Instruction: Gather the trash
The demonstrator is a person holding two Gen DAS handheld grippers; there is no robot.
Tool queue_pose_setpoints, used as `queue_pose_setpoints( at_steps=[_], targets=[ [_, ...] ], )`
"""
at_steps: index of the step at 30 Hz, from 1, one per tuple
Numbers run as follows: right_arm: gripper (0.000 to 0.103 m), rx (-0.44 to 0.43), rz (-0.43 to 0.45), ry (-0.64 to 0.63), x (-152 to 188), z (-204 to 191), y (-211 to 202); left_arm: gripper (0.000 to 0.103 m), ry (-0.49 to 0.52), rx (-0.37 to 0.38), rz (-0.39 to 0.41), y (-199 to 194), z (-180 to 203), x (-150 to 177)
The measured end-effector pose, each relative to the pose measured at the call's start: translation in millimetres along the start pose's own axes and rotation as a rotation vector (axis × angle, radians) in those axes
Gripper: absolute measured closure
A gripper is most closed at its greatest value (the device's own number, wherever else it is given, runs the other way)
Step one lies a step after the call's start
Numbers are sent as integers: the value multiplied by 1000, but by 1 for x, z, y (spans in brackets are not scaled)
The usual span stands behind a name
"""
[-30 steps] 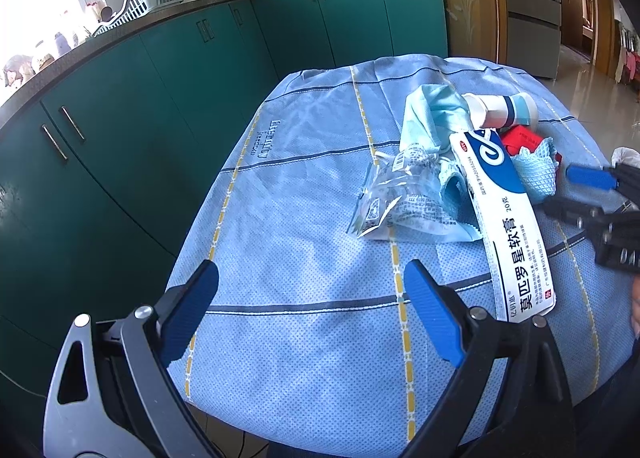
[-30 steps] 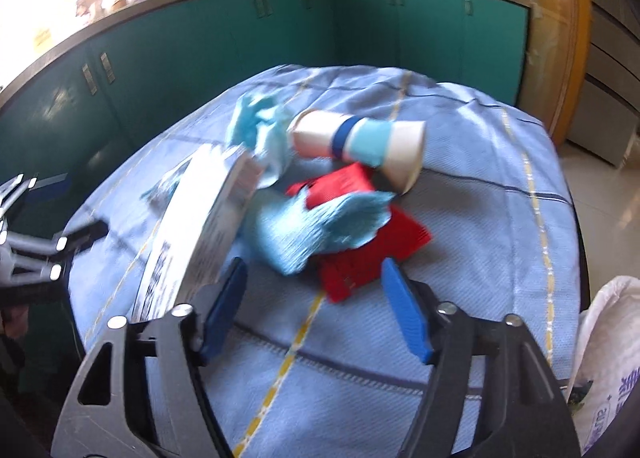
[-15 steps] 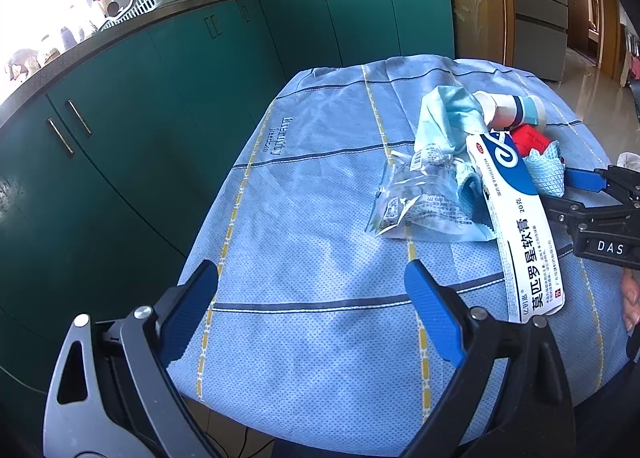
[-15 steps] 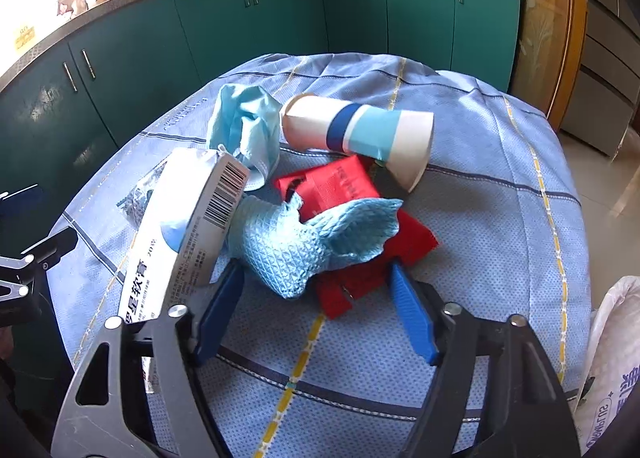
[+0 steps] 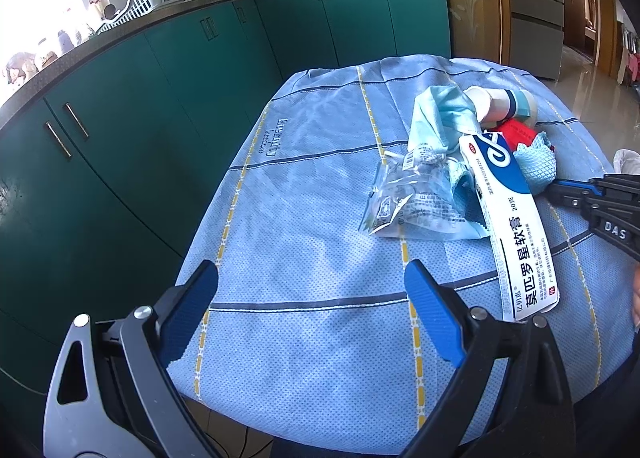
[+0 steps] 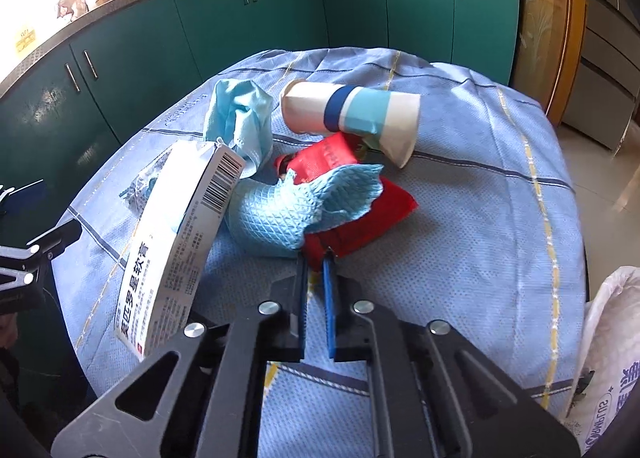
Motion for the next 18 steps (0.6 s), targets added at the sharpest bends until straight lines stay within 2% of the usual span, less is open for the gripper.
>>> queue_pose_setpoints(
  at_steps=[10, 18],
  targets=[
    [96, 17, 81, 76, -3, 38, -38, 9, 7, 9, -2, 0, 3, 1],
    [95, 34, 61, 74, -1, 39, -33, 9, 26, 17, -11, 2, 11, 3]
  ],
)
Point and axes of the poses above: each gripper's, at about its wrist camera, not at the fingertips, and y roughly the way its jaws point, z to its right, x to its underside, the point moved 8 cm from there along y, roughly the way its jaws point, and after that the axes turned 6 degrees about x, right-handed, at the moved point
